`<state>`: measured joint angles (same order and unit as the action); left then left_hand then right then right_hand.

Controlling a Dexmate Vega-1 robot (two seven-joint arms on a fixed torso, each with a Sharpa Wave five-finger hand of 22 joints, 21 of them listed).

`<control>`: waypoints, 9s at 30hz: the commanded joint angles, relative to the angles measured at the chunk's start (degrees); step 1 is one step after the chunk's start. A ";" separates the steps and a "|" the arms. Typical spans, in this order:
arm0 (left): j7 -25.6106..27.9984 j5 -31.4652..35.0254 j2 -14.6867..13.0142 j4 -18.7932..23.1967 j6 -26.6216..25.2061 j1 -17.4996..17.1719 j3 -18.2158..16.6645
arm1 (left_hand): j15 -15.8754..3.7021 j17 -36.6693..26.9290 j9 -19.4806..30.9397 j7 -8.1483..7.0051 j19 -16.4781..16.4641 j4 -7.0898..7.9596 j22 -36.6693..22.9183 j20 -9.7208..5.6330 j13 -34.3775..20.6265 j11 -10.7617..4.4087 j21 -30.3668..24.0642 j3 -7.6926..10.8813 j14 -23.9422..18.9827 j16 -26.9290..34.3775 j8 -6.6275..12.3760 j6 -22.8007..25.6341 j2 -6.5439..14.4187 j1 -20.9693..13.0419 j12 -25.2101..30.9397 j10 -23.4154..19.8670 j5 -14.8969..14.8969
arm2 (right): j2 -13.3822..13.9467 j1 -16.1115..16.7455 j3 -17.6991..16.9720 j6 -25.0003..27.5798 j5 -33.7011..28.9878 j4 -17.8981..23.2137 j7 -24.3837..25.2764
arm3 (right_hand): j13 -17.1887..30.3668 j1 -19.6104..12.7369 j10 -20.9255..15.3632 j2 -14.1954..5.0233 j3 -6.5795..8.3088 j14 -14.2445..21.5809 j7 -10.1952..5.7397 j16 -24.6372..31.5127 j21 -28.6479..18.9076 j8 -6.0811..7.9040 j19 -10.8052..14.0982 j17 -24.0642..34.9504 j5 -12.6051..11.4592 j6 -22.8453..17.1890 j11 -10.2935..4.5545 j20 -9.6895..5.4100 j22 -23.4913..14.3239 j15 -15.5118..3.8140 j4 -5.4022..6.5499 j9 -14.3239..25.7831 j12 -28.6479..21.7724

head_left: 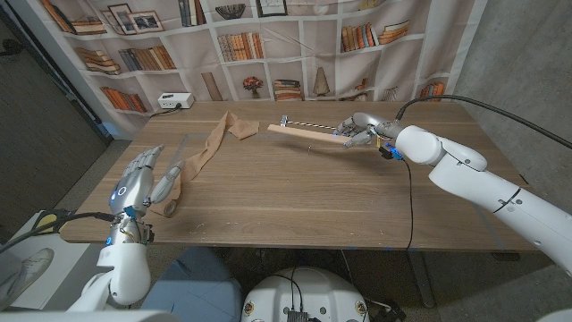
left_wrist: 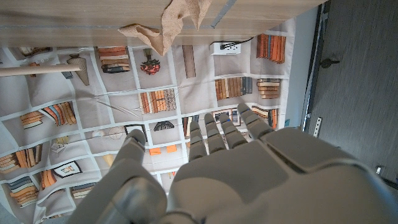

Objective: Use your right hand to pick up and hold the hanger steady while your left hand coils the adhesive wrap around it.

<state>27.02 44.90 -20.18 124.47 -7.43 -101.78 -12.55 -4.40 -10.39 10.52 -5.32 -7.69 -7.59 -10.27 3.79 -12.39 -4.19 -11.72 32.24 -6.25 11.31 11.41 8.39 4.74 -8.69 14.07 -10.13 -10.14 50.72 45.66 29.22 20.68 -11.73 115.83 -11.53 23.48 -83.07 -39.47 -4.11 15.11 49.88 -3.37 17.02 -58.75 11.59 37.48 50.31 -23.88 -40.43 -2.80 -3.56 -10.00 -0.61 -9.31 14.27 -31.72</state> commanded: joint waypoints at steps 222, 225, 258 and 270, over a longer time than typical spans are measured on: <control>5.76 1.06 -6.77 -18.77 -1.86 2.01 2.55 | 0.42 -0.62 0.42 0.25 -9.13 -1.42 -1.21 0.80 -3.50 -1.59 -1.26 -1.92 -7.15 0.12 0.00 2.03 -6.35 -16.49 1.48 -0.95 -0.31 | 2.17 3.59 -0.44 7.05 -0.93 7.79 2.07 | 5.83 -0.91 -4.71 -1.26 5.01 7.18 0.27 -1.68 -6.50 0.00 -4.57 2.69 0.03 -0.26 -3.11 -4.85 -0.07 -12.82 -0.10 -0.09 -1.10; 5.74 0.98 -6.84 -18.87 -1.86 2.17 2.77 | 0.75 -0.60 0.42 0.19 -9.41 -1.44 -1.21 0.96 -3.51 -1.39 -1.38 -1.93 -7.13 0.09 0.00 2.07 -6.39 -16.57 1.48 -0.95 -0.31 | 2.28 3.70 -0.49 7.01 -0.97 7.91 2.14 | 5.81 -0.90 -4.71 -1.27 5.03 7.19 0.27 -1.70 -6.57 0.00 -4.65 2.71 0.03 -0.25 -3.20 -4.84 -0.07 -12.80 -0.09 -0.09 -1.05; 5.08 0.10 -7.37 -19.87 -2.40 4.23 4.55 | 8.41 -0.23 0.42 0.34 -17.17 -1.49 -1.22 7.04 -3.58 -2.30 -4.23 -2.00 -12.07 0.70 0.07 3.09 -6.84 -17.99 1.57 -2.43 -0.30 | 2.02 2.84 -0.05 7.28 -0.94 7.20 1.49 | 5.81 -0.81 -4.89 -1.20 5.07 7.33 0.21 -2.00 -7.42 0.00 -5.25 2.74 0.14 -0.32 -3.09 -4.78 -0.08 -12.81 -0.07 -0.09 -0.73; 3.74 -0.31 -7.80 -20.21 -3.26 5.28 5.25 | 7.78 -0.14 0.44 0.60 -19.98 -1.52 -1.20 8.29 -3.67 -1.42 -5.14 -1.94 -14.47 1.02 0.22 3.63 -6.90 -18.47 1.77 -3.19 -0.23 | 1.56 1.80 0.50 6.89 -1.15 6.26 0.79 | 5.91 -0.85 -4.88 -1.21 5.07 7.40 0.17 -2.13 -7.74 0.00 -5.51 2.66 0.19 -0.34 -3.07 -4.79 -0.07 -12.82 -0.09 -0.10 -0.63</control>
<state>31.80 44.95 -27.64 104.61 -10.01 -97.43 -7.97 3.49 -10.39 10.80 -5.01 -26.69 -9.01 -11.35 12.11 -15.84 -6.20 -16.37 30.34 -19.77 11.79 11.54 11.77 -2.18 -26.19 15.68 -12.61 -10.14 52.61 48.26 29.26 27.87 -12.62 122.75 -10.13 23.47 -83.06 -40.19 -4.13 16.56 50.40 -3.37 14.63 -66.14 11.61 32.18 52.86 -23.43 -40.42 -2.08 -3.16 -9.99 -0.29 -10.75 14.07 -31.72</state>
